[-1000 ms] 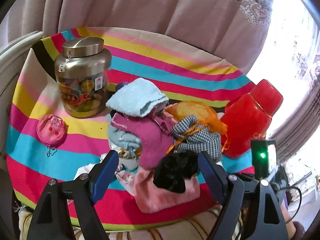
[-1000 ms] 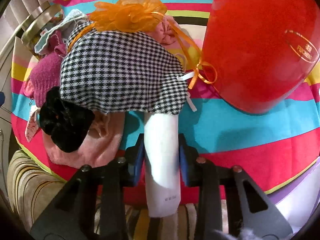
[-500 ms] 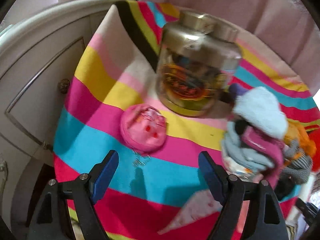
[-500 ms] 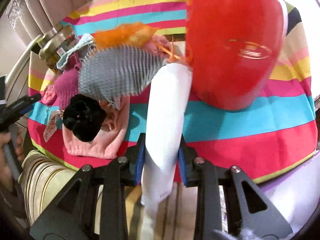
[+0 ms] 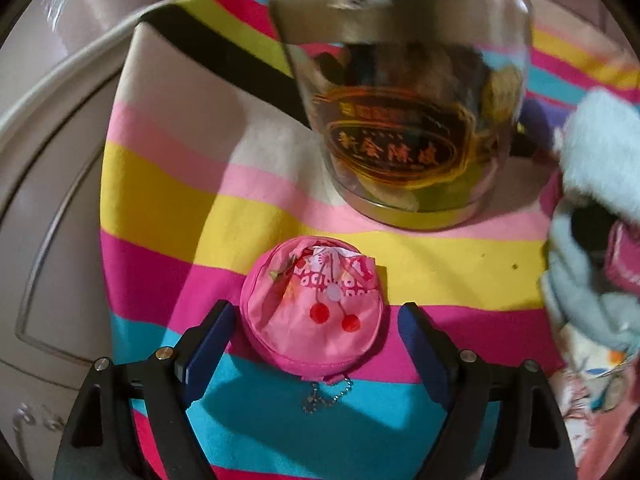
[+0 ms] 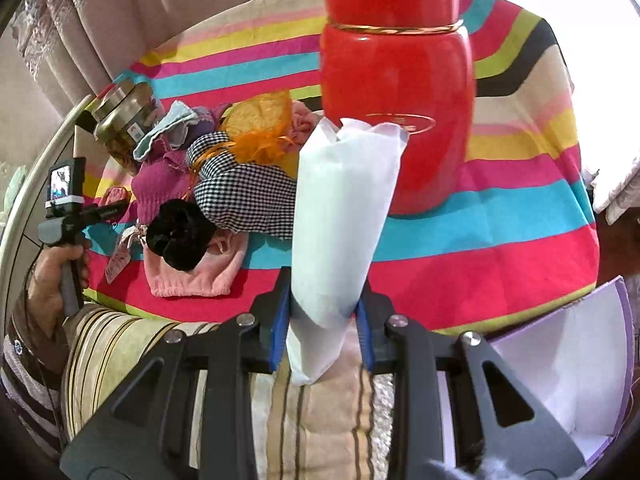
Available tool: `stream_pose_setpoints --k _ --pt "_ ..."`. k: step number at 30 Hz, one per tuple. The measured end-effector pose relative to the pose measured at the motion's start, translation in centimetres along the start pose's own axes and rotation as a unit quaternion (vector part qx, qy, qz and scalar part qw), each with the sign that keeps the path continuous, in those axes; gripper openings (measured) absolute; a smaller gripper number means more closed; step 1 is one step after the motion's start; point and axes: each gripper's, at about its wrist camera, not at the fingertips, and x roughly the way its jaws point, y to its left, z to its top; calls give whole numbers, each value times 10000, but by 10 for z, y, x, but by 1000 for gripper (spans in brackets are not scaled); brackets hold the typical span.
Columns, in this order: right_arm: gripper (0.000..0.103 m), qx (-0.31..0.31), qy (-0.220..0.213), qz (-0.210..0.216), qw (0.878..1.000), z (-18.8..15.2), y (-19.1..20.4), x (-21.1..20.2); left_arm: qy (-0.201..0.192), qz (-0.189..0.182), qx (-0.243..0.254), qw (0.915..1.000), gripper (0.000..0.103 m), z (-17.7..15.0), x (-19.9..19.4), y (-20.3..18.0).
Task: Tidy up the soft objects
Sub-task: 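Carry both items to the open box and release them inside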
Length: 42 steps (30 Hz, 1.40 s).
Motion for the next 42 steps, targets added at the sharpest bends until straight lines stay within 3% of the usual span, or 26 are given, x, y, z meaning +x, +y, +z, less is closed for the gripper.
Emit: stream_pose_setpoints --k 2,3,5,11,17,23,29,34,42 --pt "33 18 -59 -61 10000 -34 14 -30 -77 152 190 9997 73 -2 -1 -5" --pt "33 39 -72 -76 9999 -35 12 -33 -99 146 204 9996 70 -2 -3 -5" --pt "33 92 -88 -80 9999 -38 10 -37 -25 -156 117 9998 70 -3 -4 -5" --pt "33 148 -148 -222 9995 -41 2 -49 -48 -462 -6 9989 69 -8 -9 5" --pt "33 292 -193 -435 9984 -49 -16 -62 -399 -753 -181 9962 69 -17 -55 11" --pt "33 502 -162 -757 9957 -69 -49 -77 -975 -1401 -194 9851 69 -29 -129 -11" --pt "33 582 32 -1298 9898 -95 -91 -84 -1311 -2394 167 9619 69 -50 -196 -70" --pt "33 480 396 -1906 9797 -119 -127 -77 -1394 -3173 844 9342 69 -72 -256 -141" --pt "34 103 745 -2916 9536 -144 -176 -62 -1066 -3999 2015 8878 69 -110 -301 -254"
